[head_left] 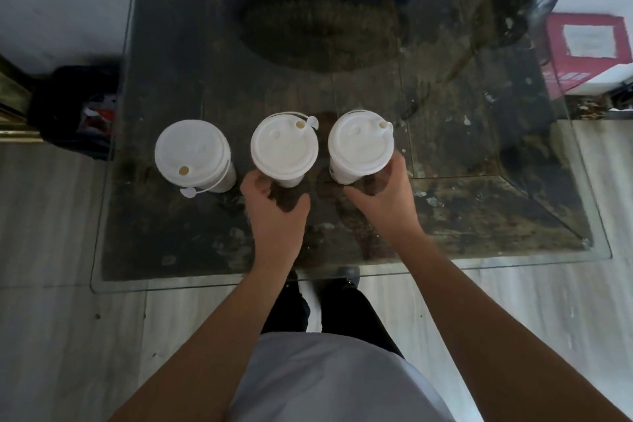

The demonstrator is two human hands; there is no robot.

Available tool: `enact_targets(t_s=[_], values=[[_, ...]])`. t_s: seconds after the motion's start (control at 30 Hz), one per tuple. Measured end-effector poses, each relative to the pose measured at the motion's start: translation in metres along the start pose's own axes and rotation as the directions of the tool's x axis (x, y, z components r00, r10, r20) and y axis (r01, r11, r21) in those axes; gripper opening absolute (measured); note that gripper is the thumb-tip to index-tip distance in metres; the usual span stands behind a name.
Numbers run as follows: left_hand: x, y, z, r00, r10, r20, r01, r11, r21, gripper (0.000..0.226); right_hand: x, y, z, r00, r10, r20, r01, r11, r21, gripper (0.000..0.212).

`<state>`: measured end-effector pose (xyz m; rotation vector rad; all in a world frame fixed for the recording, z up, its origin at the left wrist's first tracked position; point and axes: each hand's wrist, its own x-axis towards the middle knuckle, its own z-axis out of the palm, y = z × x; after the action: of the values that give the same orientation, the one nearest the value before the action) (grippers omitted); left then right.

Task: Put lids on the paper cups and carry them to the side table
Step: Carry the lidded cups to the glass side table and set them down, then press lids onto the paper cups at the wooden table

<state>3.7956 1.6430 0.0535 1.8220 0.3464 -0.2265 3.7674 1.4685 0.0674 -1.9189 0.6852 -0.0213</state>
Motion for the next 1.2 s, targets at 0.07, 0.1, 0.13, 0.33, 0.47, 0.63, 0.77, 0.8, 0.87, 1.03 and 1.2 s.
enact_targets(t_s=[0.07, 0.1, 0.13, 0.33, 0.47, 0.63, 0.77, 0.8, 0.87, 1.03, 1.2], values=[[-0.023, 0.001, -0.002, 0.998, -0.057, 0.000, 0.057, 0.998, 0.040, 0.048, -0.009, 0.004, -0.008, 0.999, 0.041, -0.026, -0.042, 0.999, -0.026, 0.084], [-0.033, 0.003, 0.000, 0.997, -0.055, 0.048, 0.051, 0.995, 0.086, 0.032, -0.014, 0.005, -0.014, 0.997, 0.066, -0.048, -0.067, 0.997, -0.028, 0.084], [-0.043, 0.007, 0.003, 0.990, -0.047, 0.132, 0.031, 0.992, 0.124, 0.020, -0.019, 0.008, -0.022, 0.993, 0.093, -0.073, -0.095, 0.995, -0.021, 0.080], [-0.094, 0.062, 0.053, 0.809, 0.058, 0.584, -0.179, 0.972, 0.151, 0.005, -0.072, 0.026, -0.094, 0.969, 0.101, -0.225, -0.107, 0.994, -0.012, 0.020], [-0.144, 0.092, 0.099, 0.703, 0.172, 0.691, -0.314, 0.945, 0.085, 0.004, -0.126, 0.044, -0.168, 0.912, 0.071, -0.404, -0.046, 0.996, 0.072, 0.015], [-0.269, 0.108, 0.204, 0.503, 0.236, 0.832, -0.420, 0.908, -0.004, 0.003, -0.226, 0.095, -0.299, 0.742, 0.121, -0.659, 0.032, 0.976, 0.215, 0.017], [-0.423, 0.103, 0.298, 0.289, 0.269, 0.919, -0.428, 0.895, -0.127, 0.006, -0.339, 0.160, -0.418, 0.551, 0.172, -0.816, 0.091, 0.960, 0.264, 0.023], [-0.463, 0.099, 0.318, 0.217, 0.267, 0.939, -0.428, 0.890, -0.154, 0.005, -0.369, 0.177, -0.446, 0.491, 0.183, -0.852, 0.093, 0.961, 0.260, 0.024], [-0.540, 0.090, 0.350, 0.075, 0.254, 0.964, -0.431, 0.880, -0.198, 0.007, -0.430, 0.207, -0.493, 0.375, 0.204, -0.904, 0.083, 0.964, 0.252, 0.025], [-0.719, 0.059, 0.421, -0.214, 0.180, 0.960, -0.455, 0.851, -0.261, 0.010, -0.564, 0.282, -0.578, 0.122, 0.272, -0.954, 0.041, 0.959, 0.279, 0.027], [-0.877, 0.028, 0.497, -0.534, 0.065, 0.843, -0.532, 0.749, -0.395, 0.009, -0.670, 0.352, -0.657, -0.099, 0.351, -0.931, 0.047, 0.936, 0.348, 0.021]])
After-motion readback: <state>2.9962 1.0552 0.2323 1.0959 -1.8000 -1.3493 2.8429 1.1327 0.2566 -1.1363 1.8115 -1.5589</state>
